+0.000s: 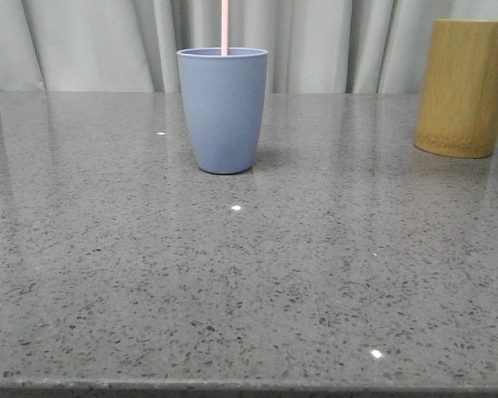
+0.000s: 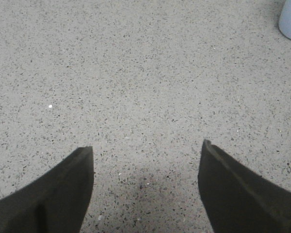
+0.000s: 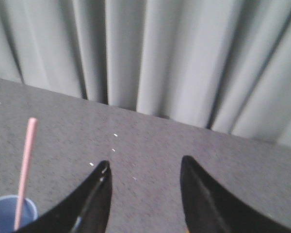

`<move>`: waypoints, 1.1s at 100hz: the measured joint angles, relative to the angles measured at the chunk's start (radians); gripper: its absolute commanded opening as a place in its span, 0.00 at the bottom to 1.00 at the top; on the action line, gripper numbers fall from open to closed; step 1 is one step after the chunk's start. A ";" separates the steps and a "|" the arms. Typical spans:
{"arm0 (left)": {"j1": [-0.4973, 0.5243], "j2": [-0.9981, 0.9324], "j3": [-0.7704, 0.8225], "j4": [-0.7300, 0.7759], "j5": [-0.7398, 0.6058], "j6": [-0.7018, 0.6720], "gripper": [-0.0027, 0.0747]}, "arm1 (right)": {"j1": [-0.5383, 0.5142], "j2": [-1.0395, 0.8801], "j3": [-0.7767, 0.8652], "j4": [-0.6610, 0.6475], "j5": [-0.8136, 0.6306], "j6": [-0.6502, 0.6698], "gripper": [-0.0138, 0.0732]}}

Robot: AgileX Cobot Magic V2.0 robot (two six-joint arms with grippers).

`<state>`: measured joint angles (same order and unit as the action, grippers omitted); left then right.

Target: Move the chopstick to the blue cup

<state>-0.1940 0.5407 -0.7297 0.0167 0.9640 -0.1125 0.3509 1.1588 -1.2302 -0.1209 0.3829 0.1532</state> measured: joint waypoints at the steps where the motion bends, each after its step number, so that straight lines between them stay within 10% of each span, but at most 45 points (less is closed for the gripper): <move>1: 0.000 0.000 0.000 0.000 0.000 0.000 0.62 | -0.004 -0.006 0.003 0.000 0.007 0.000 0.56; 57: 0.000 0.000 0.000 0.000 0.000 0.000 0.62 | -0.092 -0.589 0.406 -0.004 0.375 0.004 0.56; 110: 0.000 0.000 0.000 0.000 0.000 0.000 0.62 | -0.092 -0.807 0.616 -0.004 0.390 0.030 0.56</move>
<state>-0.1940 0.5407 -0.7297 0.0167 0.9640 -0.1125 0.2585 0.3514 -0.6139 -0.1252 0.7730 0.1836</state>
